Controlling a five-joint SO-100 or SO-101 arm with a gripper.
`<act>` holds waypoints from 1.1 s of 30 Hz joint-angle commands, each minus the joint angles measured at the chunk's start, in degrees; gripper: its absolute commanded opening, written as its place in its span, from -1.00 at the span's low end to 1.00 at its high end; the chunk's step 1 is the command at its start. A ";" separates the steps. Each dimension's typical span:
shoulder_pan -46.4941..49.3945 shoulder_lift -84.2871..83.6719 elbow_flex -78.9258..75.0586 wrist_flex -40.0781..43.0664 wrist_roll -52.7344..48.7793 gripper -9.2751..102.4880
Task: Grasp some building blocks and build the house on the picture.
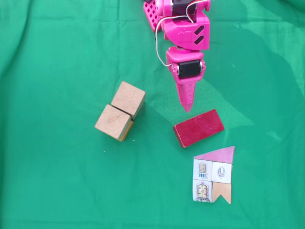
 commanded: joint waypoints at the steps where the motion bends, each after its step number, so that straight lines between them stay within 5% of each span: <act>1: -0.18 -0.44 1.23 -0.09 -0.35 -0.72; 20: 0.18 -0.53 0.00 -0.18 -0.79 -0.71; 33: 0.26 -16.44 -19.34 -0.09 -0.97 -0.71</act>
